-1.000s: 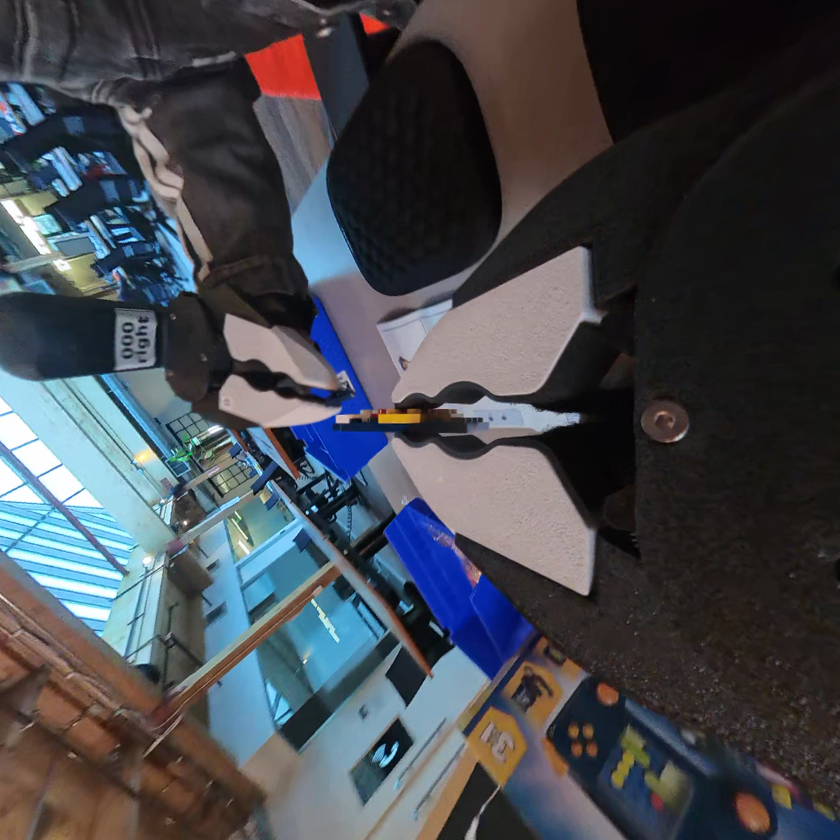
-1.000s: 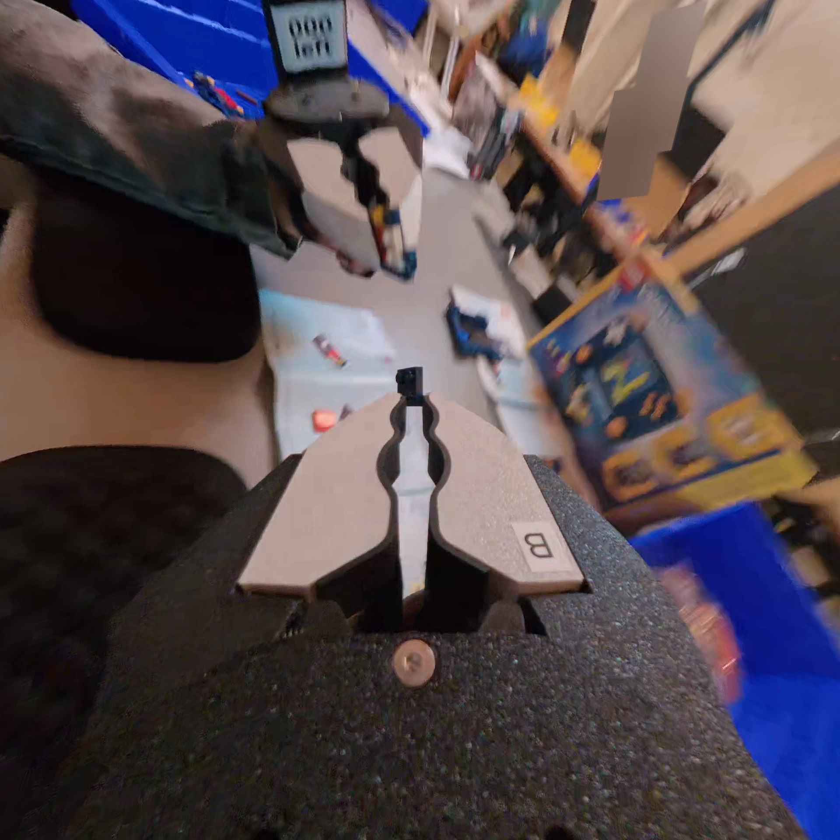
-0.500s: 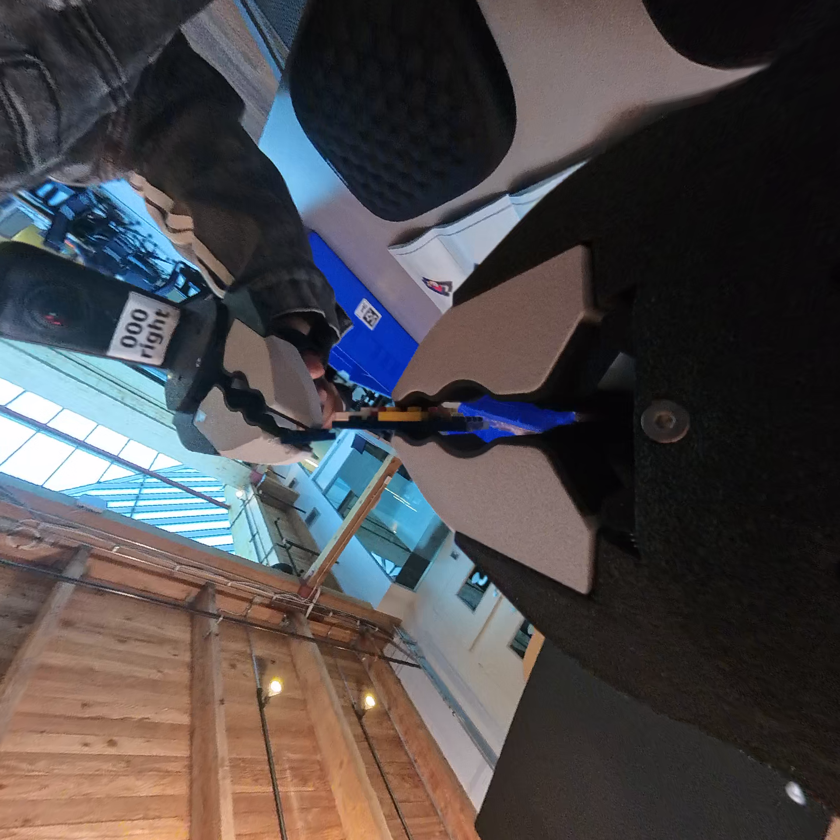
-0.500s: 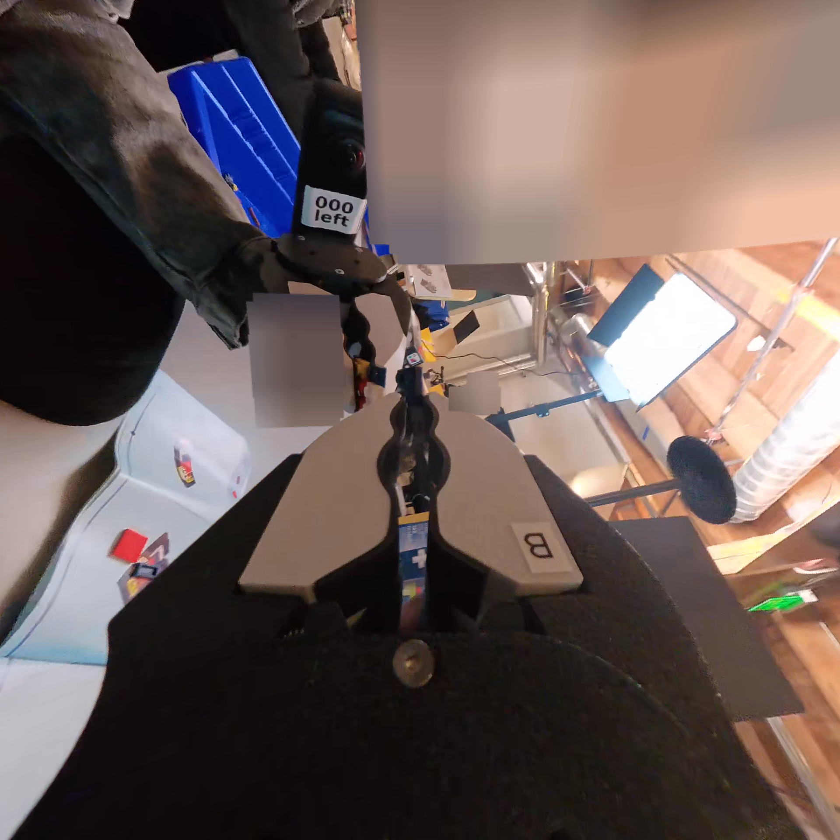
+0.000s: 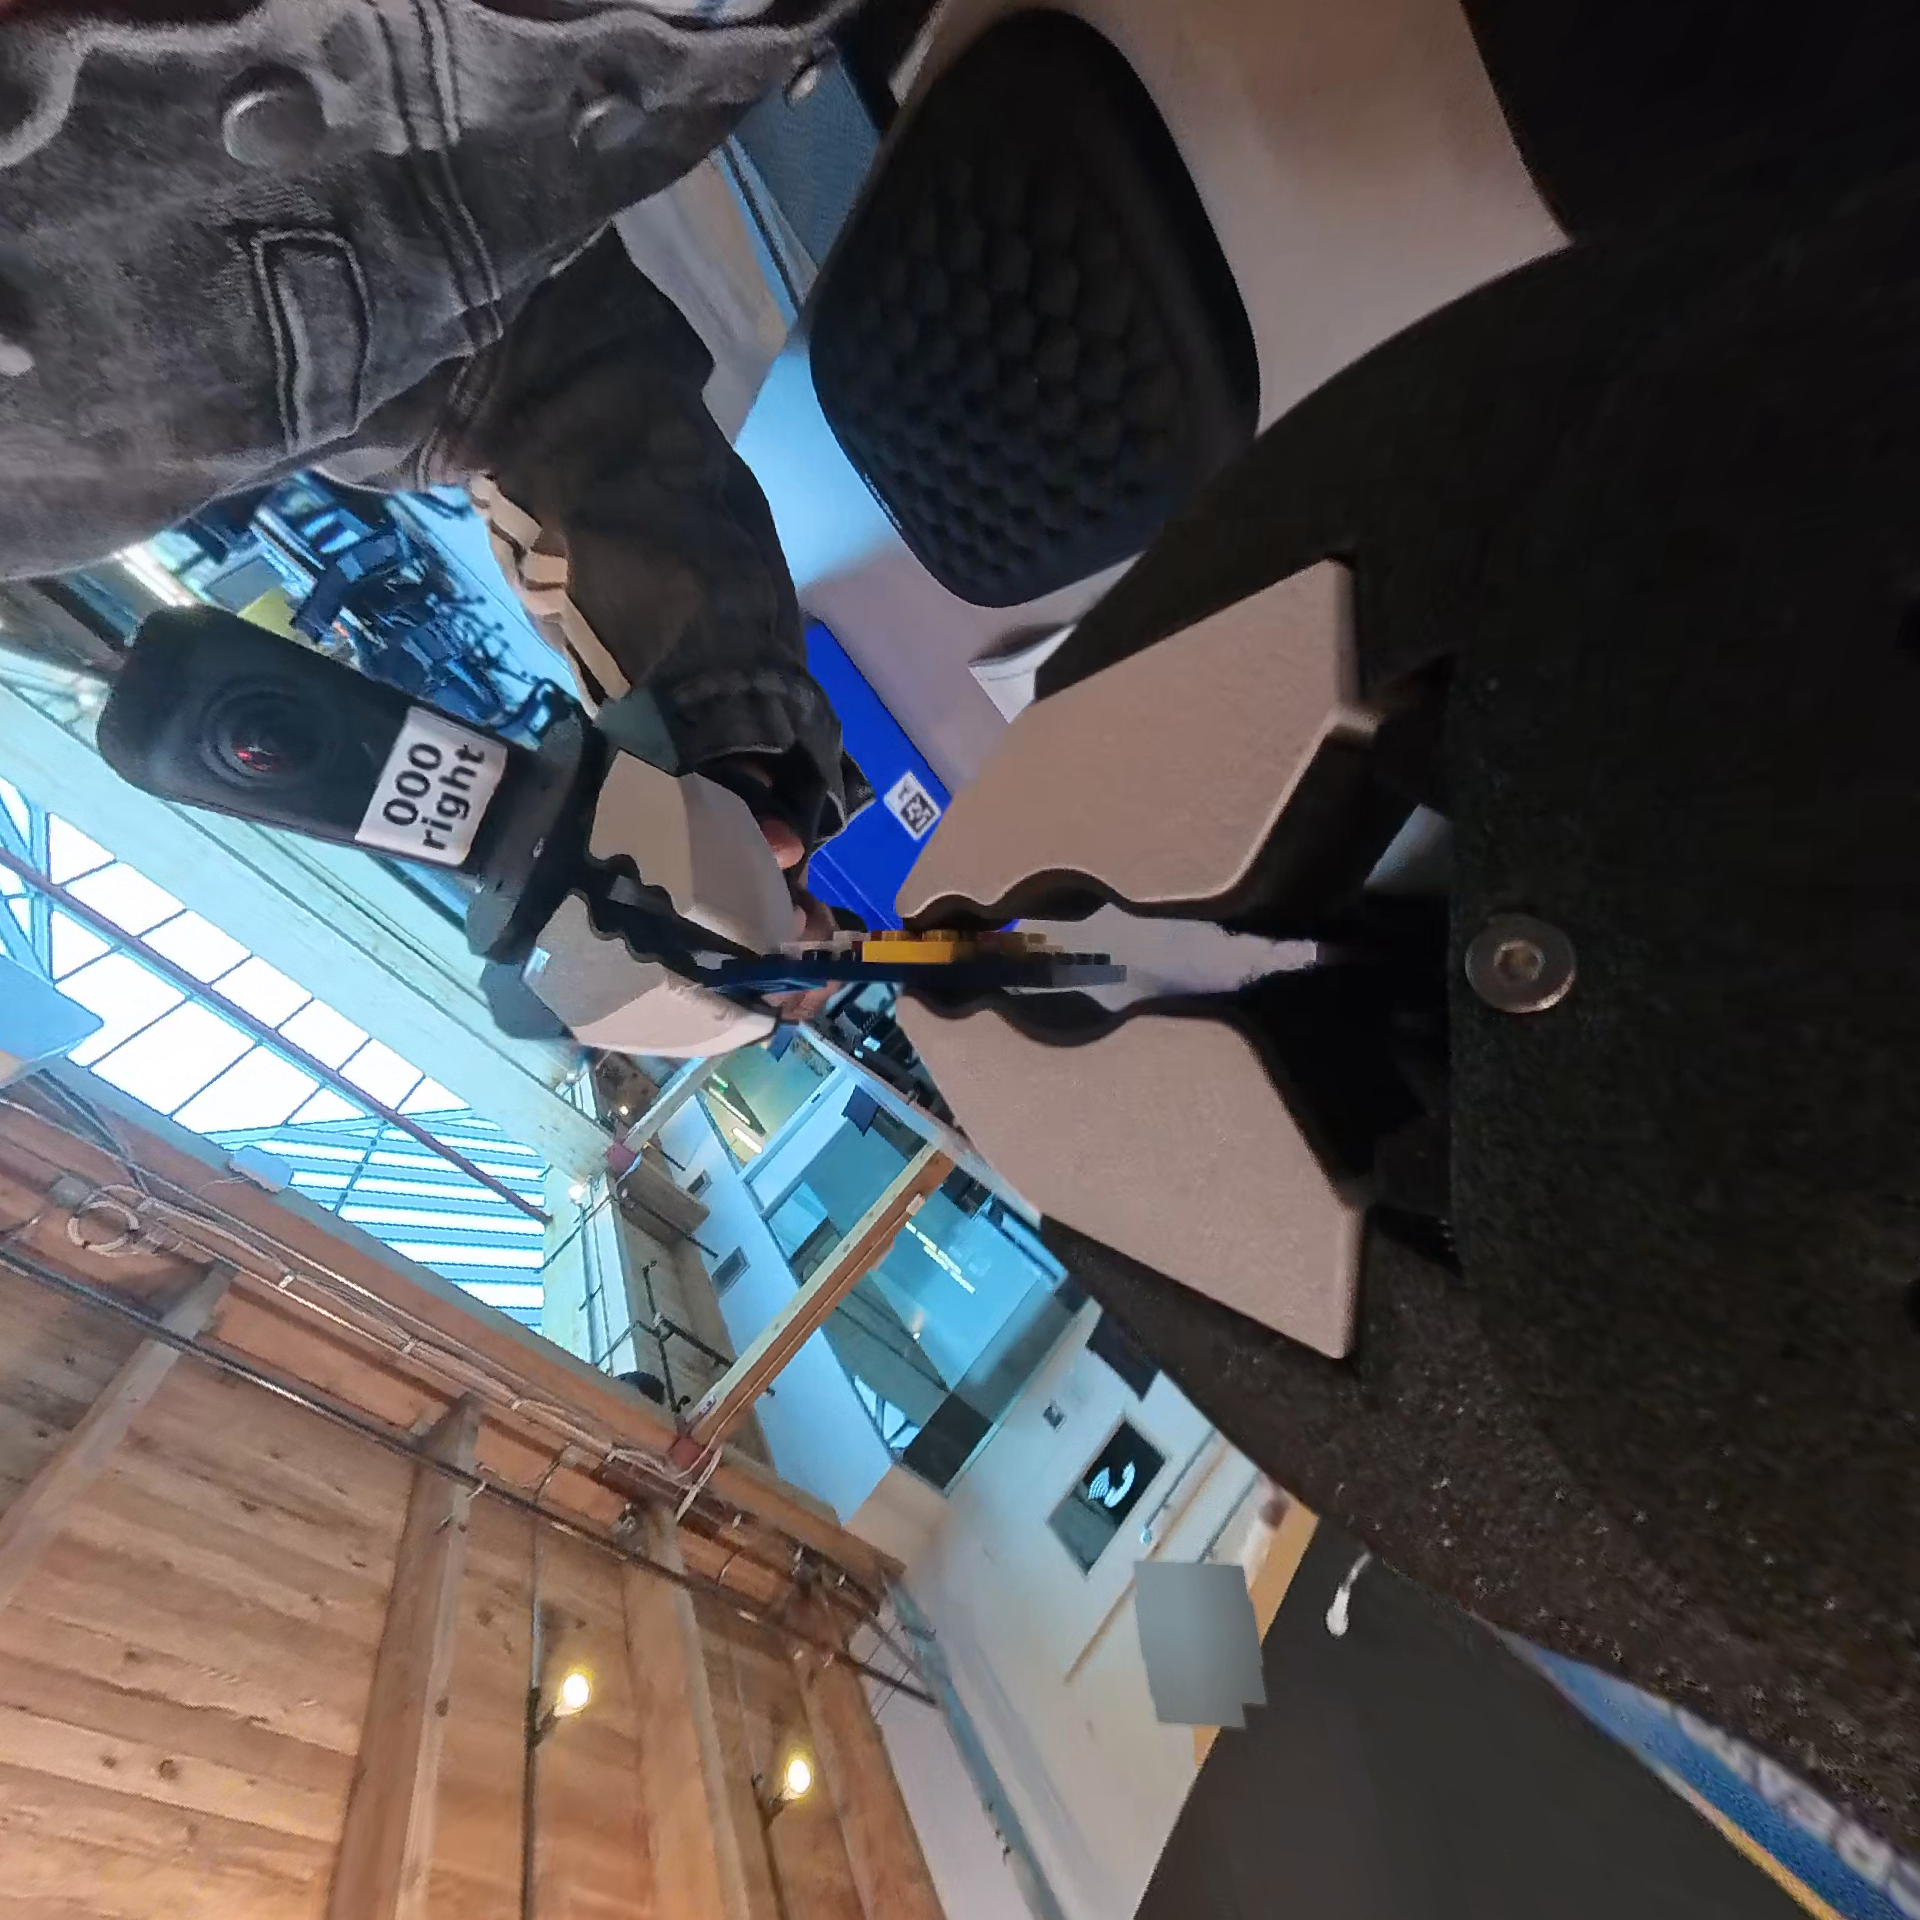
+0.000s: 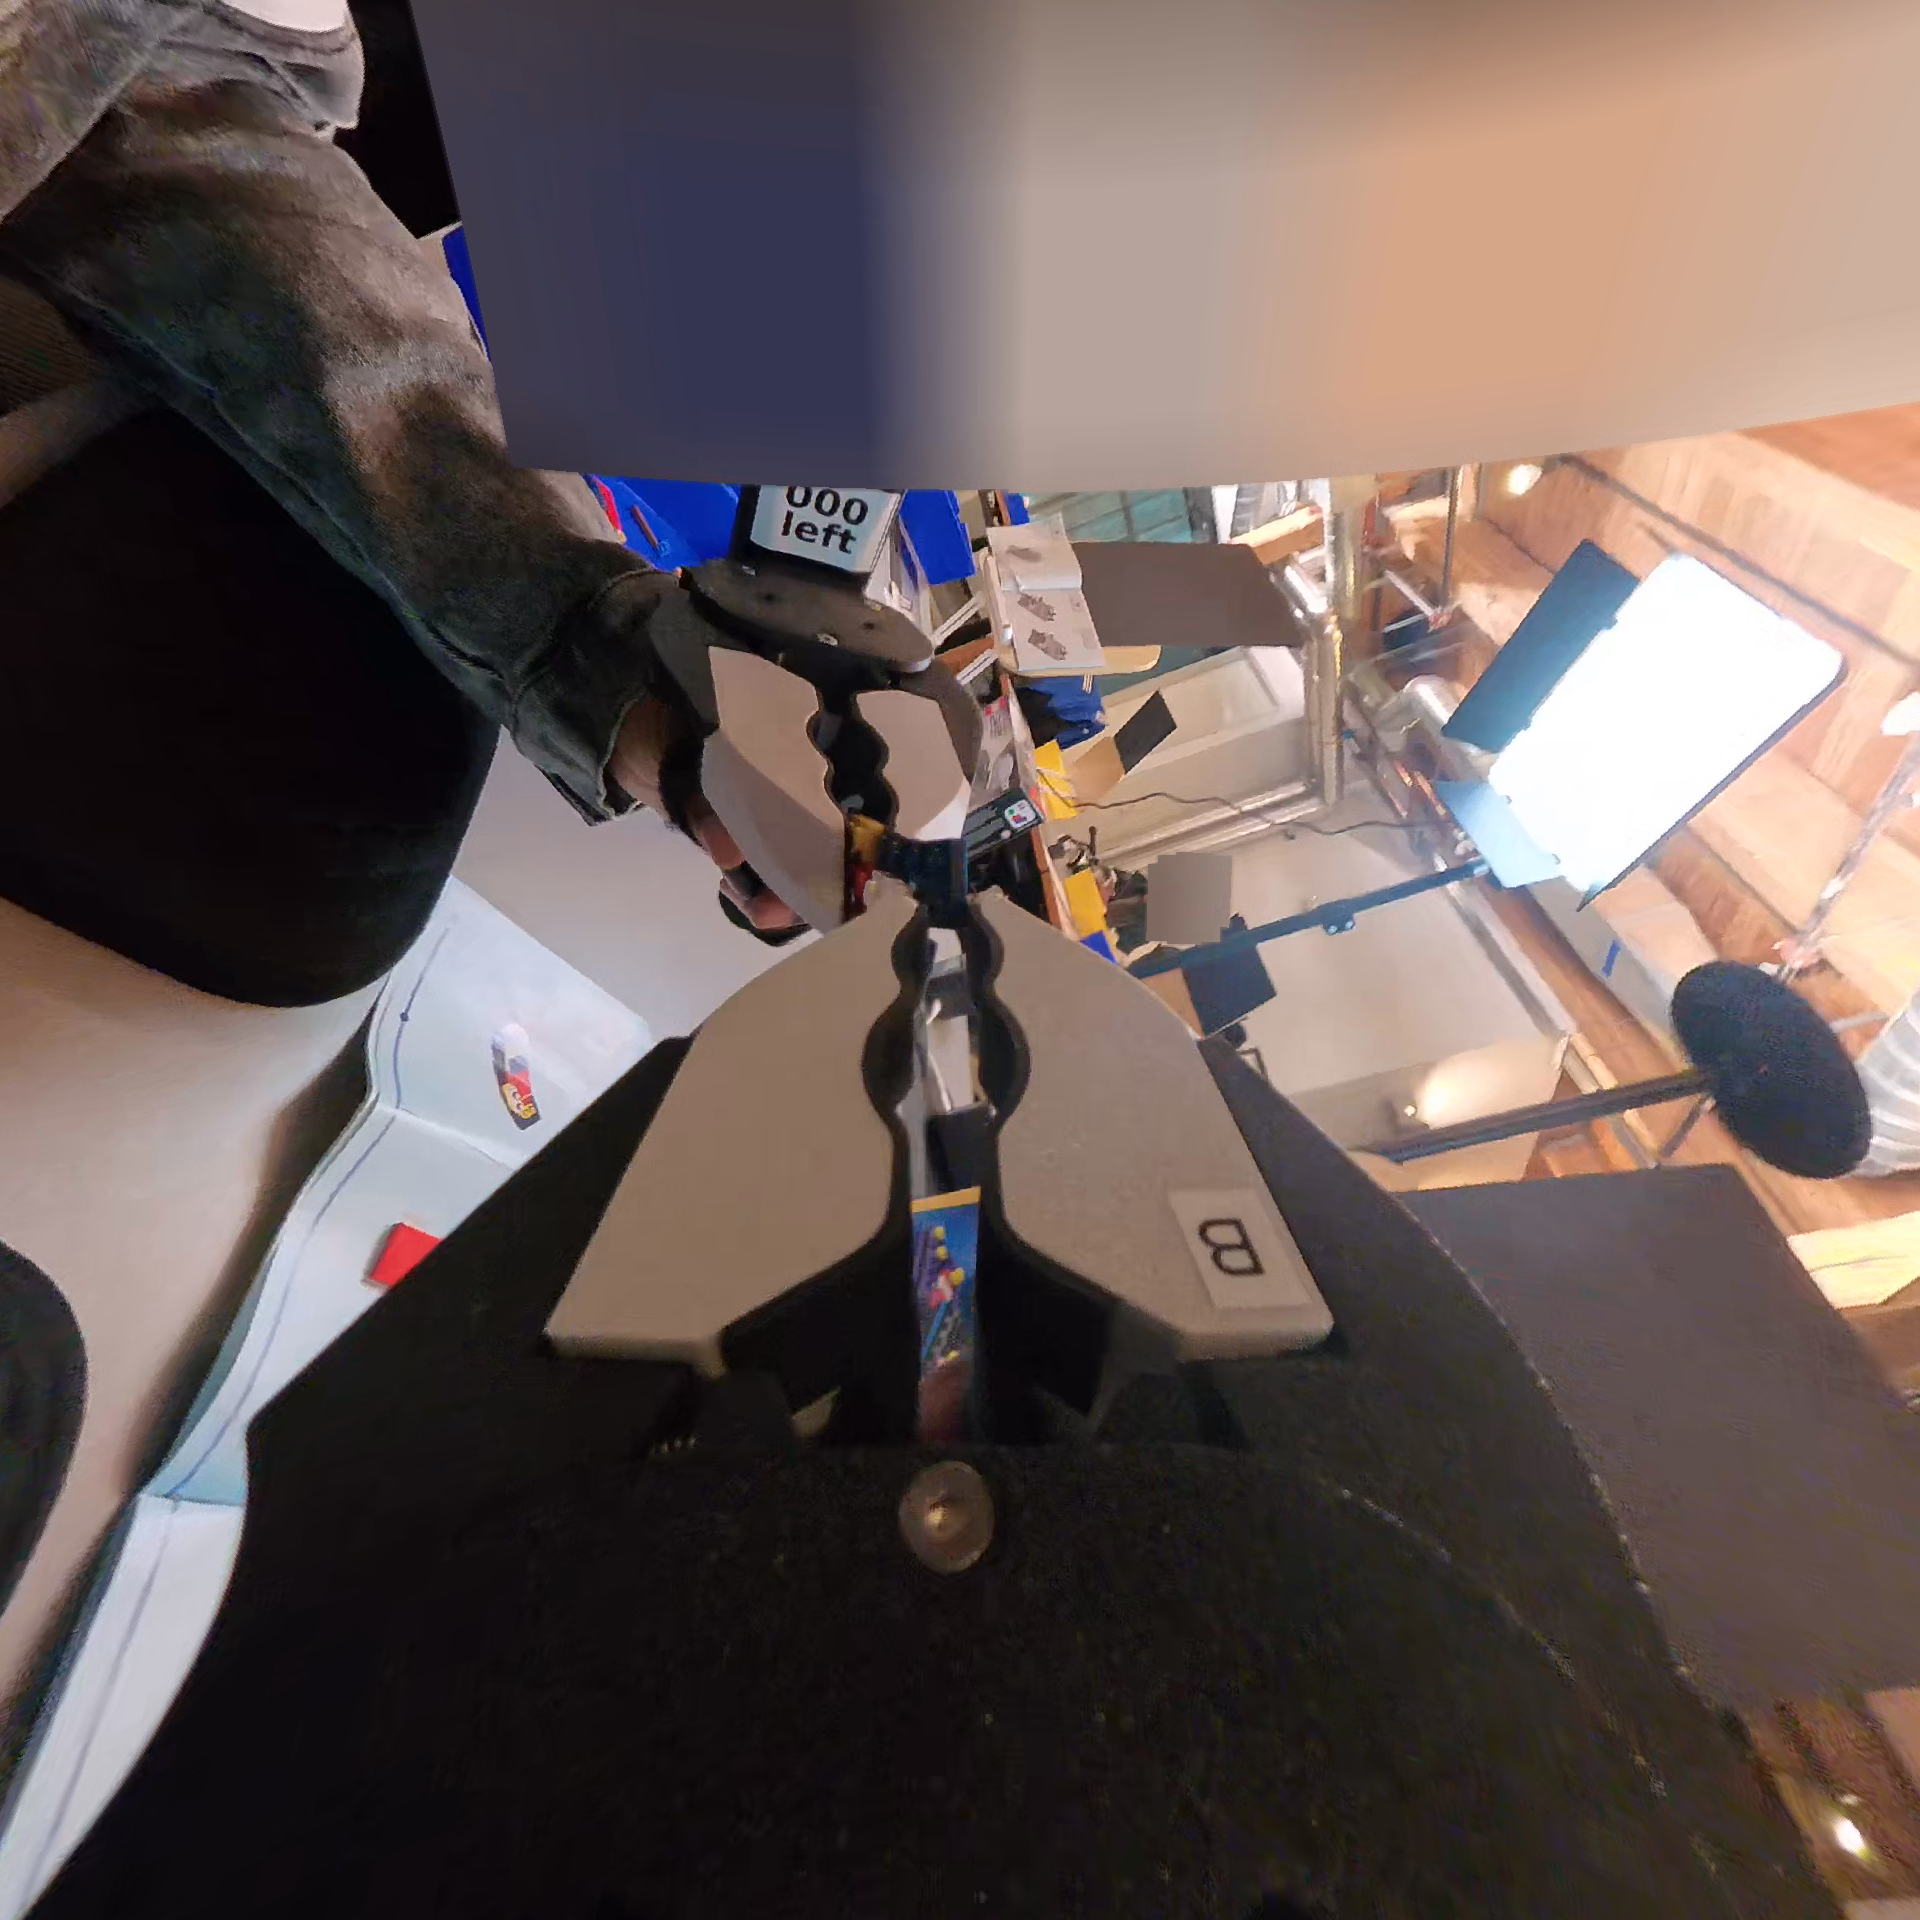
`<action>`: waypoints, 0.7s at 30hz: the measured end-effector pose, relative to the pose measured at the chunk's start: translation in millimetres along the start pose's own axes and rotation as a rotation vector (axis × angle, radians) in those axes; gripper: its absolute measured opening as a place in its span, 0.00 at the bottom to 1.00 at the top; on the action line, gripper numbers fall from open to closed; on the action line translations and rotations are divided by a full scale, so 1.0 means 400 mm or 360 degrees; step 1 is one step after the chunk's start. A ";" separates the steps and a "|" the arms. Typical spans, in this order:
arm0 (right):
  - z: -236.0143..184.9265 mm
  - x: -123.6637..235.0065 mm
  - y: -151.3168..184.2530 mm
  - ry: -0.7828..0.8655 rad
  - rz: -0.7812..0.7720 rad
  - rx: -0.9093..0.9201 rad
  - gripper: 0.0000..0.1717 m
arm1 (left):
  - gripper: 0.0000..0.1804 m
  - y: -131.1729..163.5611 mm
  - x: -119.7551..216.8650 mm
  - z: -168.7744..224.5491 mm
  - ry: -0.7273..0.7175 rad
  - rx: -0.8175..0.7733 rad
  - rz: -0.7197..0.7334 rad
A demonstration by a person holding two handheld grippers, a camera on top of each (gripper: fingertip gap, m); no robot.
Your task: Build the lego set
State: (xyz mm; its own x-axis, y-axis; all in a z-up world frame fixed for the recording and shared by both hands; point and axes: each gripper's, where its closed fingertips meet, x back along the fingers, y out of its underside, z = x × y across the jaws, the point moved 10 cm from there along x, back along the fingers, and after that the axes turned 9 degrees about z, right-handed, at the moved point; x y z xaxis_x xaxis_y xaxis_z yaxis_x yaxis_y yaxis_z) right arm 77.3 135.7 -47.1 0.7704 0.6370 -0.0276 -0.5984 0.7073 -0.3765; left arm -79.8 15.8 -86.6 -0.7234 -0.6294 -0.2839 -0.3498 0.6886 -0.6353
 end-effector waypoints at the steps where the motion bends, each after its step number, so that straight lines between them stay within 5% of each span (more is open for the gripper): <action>1: 0.000 0.000 0.004 0.0010 -0.0009 -0.0045 0.04 | 0.04 0.004 0.000 -0.001 0.0003 0.0053 0.0001; 9: 0.020 -0.003 0.079 0.0259 -0.0107 -0.1051 0.03 | 0.04 0.064 0.000 -0.041 -0.0116 0.1023 0.0003; 14: 0.034 -0.006 0.111 0.0321 -0.0118 -0.1417 0.03 | 0.04 0.088 0.001 -0.049 -0.0221 0.1384 0.0039; 21: 0.048 -0.003 0.154 0.0045 -0.0129 -0.1826 0.03 | 0.04 0.118 0.007 -0.047 -0.0144 0.1692 0.0017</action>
State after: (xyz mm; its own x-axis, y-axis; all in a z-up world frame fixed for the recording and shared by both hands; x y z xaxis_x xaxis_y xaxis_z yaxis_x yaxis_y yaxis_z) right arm 35.3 184.2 -52.4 0.8109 0.5849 0.0199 -0.0051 0.0411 -0.9991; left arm -109.7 53.3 -103.8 -0.6613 -0.6795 -0.3177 0.3868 0.0540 -0.9206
